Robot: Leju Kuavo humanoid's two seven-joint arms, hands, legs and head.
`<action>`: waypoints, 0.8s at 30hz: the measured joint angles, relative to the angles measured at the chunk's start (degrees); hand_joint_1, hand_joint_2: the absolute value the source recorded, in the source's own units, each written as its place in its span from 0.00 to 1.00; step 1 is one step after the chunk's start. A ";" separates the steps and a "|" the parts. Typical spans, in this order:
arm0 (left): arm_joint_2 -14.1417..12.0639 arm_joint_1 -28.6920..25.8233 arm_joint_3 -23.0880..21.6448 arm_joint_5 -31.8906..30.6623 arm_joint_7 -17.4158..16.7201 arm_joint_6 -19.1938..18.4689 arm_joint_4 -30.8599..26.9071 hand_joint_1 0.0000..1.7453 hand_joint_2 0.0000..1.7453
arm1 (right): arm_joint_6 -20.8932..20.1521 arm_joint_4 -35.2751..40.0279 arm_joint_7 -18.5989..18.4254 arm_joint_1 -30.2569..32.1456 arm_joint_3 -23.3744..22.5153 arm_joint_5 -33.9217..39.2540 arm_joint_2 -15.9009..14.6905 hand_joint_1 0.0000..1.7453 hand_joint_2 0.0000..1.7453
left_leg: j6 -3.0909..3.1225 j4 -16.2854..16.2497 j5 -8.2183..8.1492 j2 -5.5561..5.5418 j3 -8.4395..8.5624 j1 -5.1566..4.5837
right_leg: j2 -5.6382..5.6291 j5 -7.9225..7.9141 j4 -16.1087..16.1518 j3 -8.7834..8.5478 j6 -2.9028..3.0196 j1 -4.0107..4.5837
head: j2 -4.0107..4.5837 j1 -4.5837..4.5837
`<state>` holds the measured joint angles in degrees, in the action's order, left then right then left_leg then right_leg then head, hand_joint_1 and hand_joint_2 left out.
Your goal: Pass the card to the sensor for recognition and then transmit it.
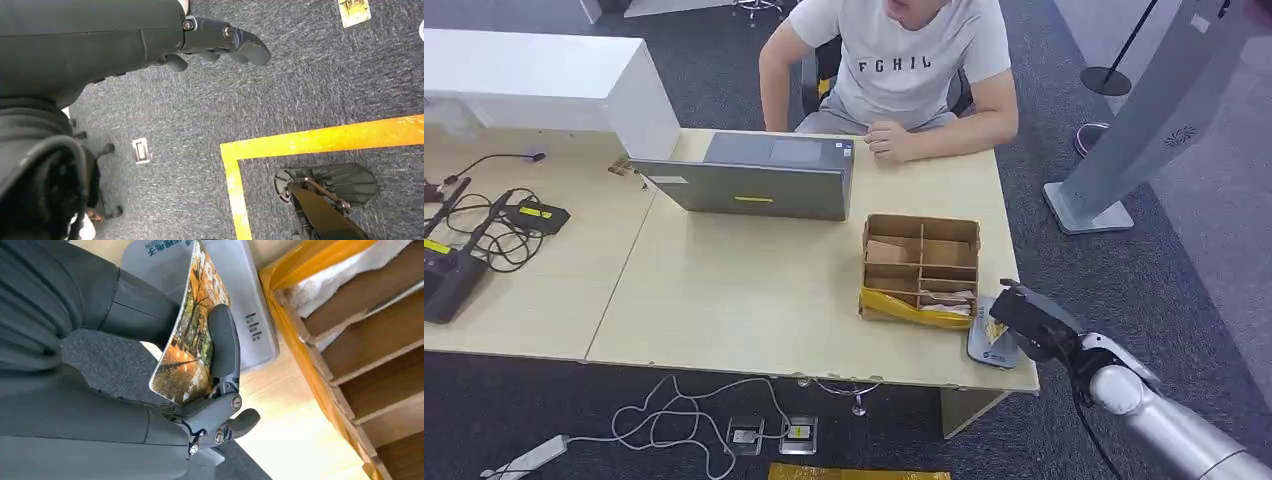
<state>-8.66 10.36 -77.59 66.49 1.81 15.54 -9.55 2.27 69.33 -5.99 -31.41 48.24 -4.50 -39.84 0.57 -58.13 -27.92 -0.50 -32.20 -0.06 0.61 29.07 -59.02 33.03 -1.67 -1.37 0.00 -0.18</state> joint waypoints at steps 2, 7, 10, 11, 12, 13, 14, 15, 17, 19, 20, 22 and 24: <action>0.02 0.00 0.00 0.13 0.00 0.04 0.00 0.00 0.00 | -0.02 -0.26 0.00 -0.60 -0.04 0.00 -0.46 1.00 1.00 | 0.00 0.00 0.00 0.00 0.01 0.00 | 0.00 0.00 0.00 0.00 0.00 0.00 | 0.00 0.00; 0.02 -0.05 0.00 0.11 0.02 0.04 0.00 0.00 0.00 | 0.02 -0.63 -0.57 -1.68 -1.00 0.26 -2.97 1.00 1.00 | 0.00 0.00 0.00 0.00 0.00 -0.01 | 0.01 0.00 0.01 0.00 0.00 -0.01 | 0.00 0.00; 0.02 -0.07 0.00 0.13 0.31 -0.24 0.00 0.00 0.00 | 0.79 -0.87 -1.03 -1.61 -1.64 1.31 -4.79 1.00 1.00 | 0.01 -0.01 -0.01 -0.01 -0.02 -0.02 | 0.02 0.00 0.02 0.00 0.00 -0.02 | 0.00 0.00; 0.00 -0.09 0.00 0.22 0.44 -0.28 0.00 0.00 0.00 | 0.96 -0.90 -0.94 -1.61 -1.84 1.40 -5.25 1.00 1.00 | 0.01 -0.01 -0.01 -0.01 -0.02 -0.02 | 0.01 0.00 0.02 0.00 0.00 -0.02 | 0.00 0.00; -0.07 -0.09 0.00 0.26 0.59 -0.31 0.00 0.00 0.00 | 1.09 -0.90 -0.87 -1.66 -2.10 1.38 -5.66 1.00 1.00 | 0.01 -0.01 -0.01 0.00 -0.02 -0.02 | 0.00 0.00 0.02 0.00 0.00 -0.02 | 0.00 -0.02; -0.09 -0.07 0.00 0.31 0.74 -0.31 0.00 0.00 0.00 | 1.13 -0.90 -0.85 -1.75 -2.45 1.25 -5.95 1.00 1.00 | 0.00 -0.01 -0.01 0.00 -0.01 -0.02 | 0.00 0.00 0.02 0.00 0.00 -0.02 | 0.00 0.00; -0.09 -0.05 0.02 0.31 0.89 -0.31 0.00 0.00 0.00 | 1.11 -0.90 -0.89 -1.96 -2.79 0.94 -6.27 1.00 1.00 | 0.00 -0.01 -0.01 0.00 0.00 -0.02 | -0.01 0.00 0.01 0.01 0.00 -0.02 | 0.00 0.00; -0.09 -0.05 0.00 0.31 1.03 -0.35 0.00 0.00 0.00 | 1.09 -0.90 -1.03 -2.23 -3.08 0.68 -6.58 1.00 1.00 | 0.00 -0.01 -0.01 0.00 0.00 -0.02 | -0.01 0.00 0.01 0.01 0.00 -0.02 | 0.00 0.00; -0.09 -0.07 0.00 0.28 1.03 -0.46 0.00 0.00 0.00 | 0.92 -0.90 -1.20 -2.80 -3.56 0.42 -7.15 1.00 1.00 | 0.00 -0.01 -0.01 0.00 0.00 -0.01 | 0.01 0.00 0.01 0.00 0.00 -0.01 | 0.00 0.00; -0.09 -0.09 0.00 0.24 1.05 -0.46 0.00 0.00 0.00 | 0.92 -0.96 -1.16 -3.37 -4.02 -0.35 -7.54 1.00 1.00 | 0.00 -0.01 0.00 -0.01 -0.01 -0.01 | 0.01 0.00 0.01 0.00 0.00 -0.01 | 0.00 0.00; -0.09 -0.08 0.00 0.20 1.07 -0.46 0.00 0.00 0.00 | 0.96 -1.03 -1.09 -3.91 -4.20 -0.94 -7.78 1.00 1.00 | 0.00 -0.01 0.00 0.00 -0.01 -0.01 | 0.00 -0.01 0.00 0.01 0.00 -0.01 | 0.00 0.00; -0.09 -0.06 0.00 0.20 1.09 -0.46 0.00 0.00 0.00 | 1.03 -1.14 -0.92 -5.25 -4.88 -1.82 -8.31 1.00 1.00 | 0.00 -0.01 0.00 0.00 0.00 -0.01 | 0.00 -0.01 0.00 0.00 0.00 -0.01 | 0.00 0.00; -0.11 -0.07 0.00 0.20 1.22 -0.48 0.00 0.00 0.00 | 0.55 -1.22 -0.90 -7.03 -5.57 -2.95 -8.90 1.00 1.00 | 0.01 -0.01 0.00 0.00 -0.01 -0.02 | 0.00 -0.02 0.00 0.00 0.00 -0.02 | 0.00 0.00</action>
<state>-8.76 10.29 -77.59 66.69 3.04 15.06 -9.55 2.82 68.11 -6.88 -38.44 42.67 -7.45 -48.74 0.58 -58.14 -27.92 -0.50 -32.21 -0.09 0.61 29.05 -59.02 33.03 -1.67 -1.39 0.00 -0.17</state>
